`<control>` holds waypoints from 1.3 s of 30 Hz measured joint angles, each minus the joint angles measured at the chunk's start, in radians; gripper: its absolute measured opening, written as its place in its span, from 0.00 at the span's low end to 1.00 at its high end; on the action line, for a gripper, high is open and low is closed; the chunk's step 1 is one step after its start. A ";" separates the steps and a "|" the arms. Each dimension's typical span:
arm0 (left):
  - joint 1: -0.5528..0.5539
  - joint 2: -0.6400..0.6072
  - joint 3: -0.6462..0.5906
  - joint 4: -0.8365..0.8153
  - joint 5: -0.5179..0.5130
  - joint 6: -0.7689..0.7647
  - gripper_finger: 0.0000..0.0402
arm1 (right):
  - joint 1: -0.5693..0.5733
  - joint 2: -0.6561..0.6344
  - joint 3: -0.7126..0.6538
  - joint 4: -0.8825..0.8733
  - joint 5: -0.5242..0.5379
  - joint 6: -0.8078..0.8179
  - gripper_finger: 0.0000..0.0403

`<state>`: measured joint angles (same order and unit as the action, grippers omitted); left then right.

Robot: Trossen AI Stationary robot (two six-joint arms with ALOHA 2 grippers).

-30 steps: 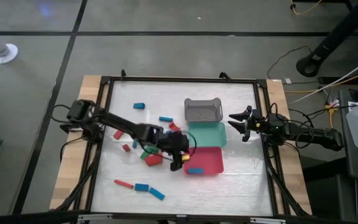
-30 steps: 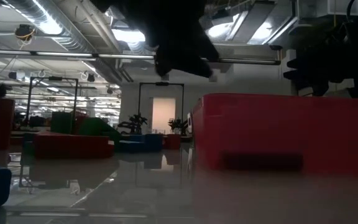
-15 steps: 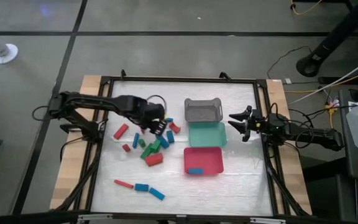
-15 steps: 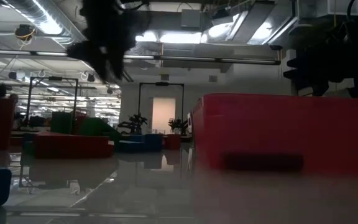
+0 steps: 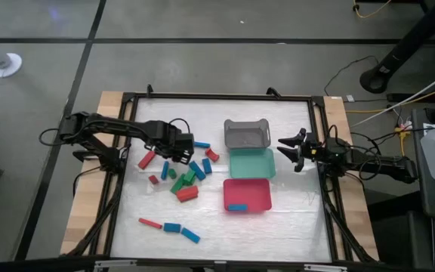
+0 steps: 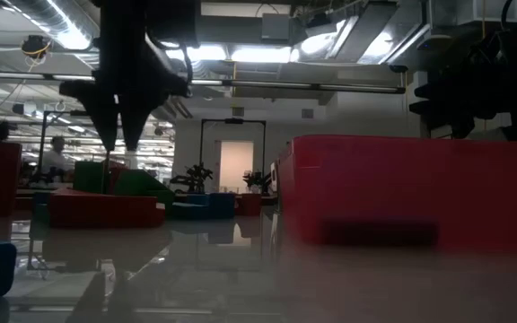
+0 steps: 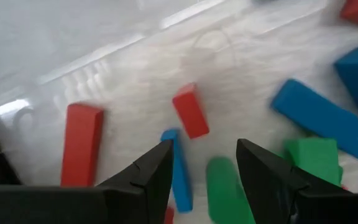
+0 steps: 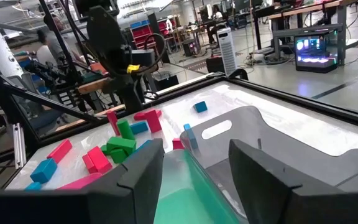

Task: Sort blocks
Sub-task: Put the red block into the green bin

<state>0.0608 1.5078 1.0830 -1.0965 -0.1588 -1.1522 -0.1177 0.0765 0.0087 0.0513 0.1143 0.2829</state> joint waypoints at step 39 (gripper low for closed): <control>0.034 -0.001 -0.207 0.299 -0.063 0.130 0.10 | 0.000 0.000 0.000 0.000 0.002 0.000 0.46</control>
<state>0.0944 1.5070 0.8758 -0.7975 -0.2214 -1.0225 -0.1177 0.0765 0.0090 0.0517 0.1162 0.2829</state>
